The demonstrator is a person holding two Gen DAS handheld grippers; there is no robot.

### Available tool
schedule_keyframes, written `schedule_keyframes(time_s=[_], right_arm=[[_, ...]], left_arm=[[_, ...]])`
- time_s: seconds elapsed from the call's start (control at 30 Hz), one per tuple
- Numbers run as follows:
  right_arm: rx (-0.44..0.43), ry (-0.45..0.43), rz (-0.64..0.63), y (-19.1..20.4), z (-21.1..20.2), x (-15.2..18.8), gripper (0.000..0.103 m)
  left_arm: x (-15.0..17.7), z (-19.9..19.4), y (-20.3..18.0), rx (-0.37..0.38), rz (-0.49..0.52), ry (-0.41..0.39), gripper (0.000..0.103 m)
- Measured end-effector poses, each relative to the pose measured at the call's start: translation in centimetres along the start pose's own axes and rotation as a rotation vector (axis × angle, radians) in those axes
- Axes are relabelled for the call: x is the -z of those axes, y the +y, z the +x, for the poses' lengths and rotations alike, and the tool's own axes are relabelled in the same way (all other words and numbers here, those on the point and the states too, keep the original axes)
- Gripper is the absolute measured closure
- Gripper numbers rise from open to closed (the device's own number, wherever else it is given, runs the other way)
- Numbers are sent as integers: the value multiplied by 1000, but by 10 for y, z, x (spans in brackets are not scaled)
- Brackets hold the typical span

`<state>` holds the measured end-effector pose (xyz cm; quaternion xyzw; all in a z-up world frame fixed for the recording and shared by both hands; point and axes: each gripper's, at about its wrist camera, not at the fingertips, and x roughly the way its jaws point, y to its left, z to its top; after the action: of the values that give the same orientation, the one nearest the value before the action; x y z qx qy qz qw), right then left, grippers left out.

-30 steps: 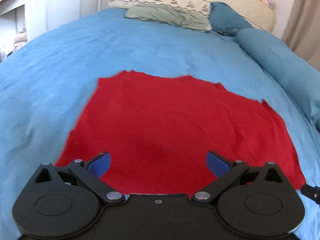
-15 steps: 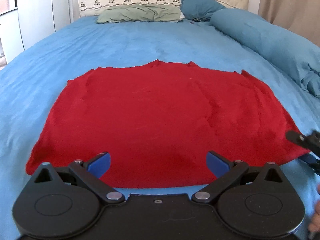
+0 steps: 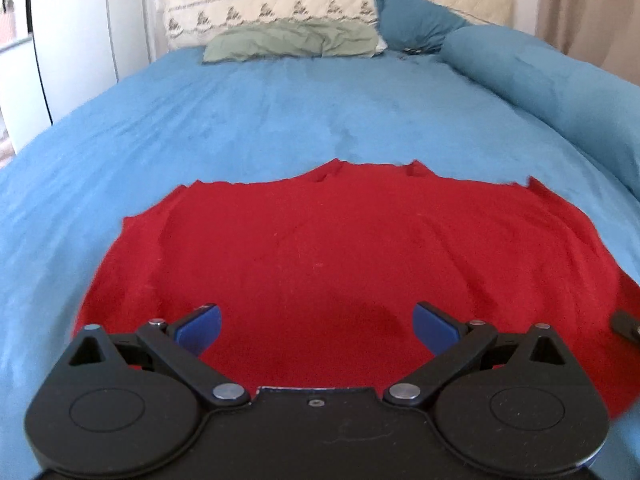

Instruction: Fold small clothes

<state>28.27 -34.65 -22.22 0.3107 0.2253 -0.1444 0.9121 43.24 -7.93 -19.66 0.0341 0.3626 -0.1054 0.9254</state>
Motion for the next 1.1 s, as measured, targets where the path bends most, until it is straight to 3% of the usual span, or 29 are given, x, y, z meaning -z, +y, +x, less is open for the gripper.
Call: schedule_keyframes(time_s=[0.07, 0.23, 0.37, 0.43, 0.57, 0.63, 0.73, 0.8, 0.87, 1.0, 1.03, 1.1], right_arm=[[0, 10, -2, 2, 3, -4, 75], [-2, 10, -77, 26, -5, -19, 77], [-48, 10, -150, 74, -10, -37, 78], [-93, 10, -200, 108, -9, -45, 79], [-303, 11, -291, 197, -6, -47, 79], [-425, 33, -376, 242, -5, -32, 79], [-583, 142, -609, 302, 7, 19, 80], [-577, 235, -713, 321, 26, 57, 80], [-512, 315, -782, 329, 49, 91, 80], [-491, 311, -891, 337, 46, 117, 79], [-488, 310, -906, 341, 45, 117, 75], [-493, 318, -937, 344, 38, 114, 53]], left_arm=[[-3, 17, 4, 19, -31, 46, 0], [-8, 35, 2, -1, -1, 95, 0], [-13, 37, 5, 9, -14, 129, 0], [-16, 30, 15, 21, -38, 147, 3], [-10, -5, 70, 2, -92, 141, 4], [3, -20, 102, -37, -104, 138, 4], [33, -28, 139, -110, -149, 153, 4], [54, -30, 155, -99, -188, 160, 4], [65, -41, 158, -75, -184, 117, 3], [67, -48, 154, -75, -137, 114, 3], [68, -51, 155, -70, -135, 109, 3], [66, -56, 158, -47, -130, 105, 3]])
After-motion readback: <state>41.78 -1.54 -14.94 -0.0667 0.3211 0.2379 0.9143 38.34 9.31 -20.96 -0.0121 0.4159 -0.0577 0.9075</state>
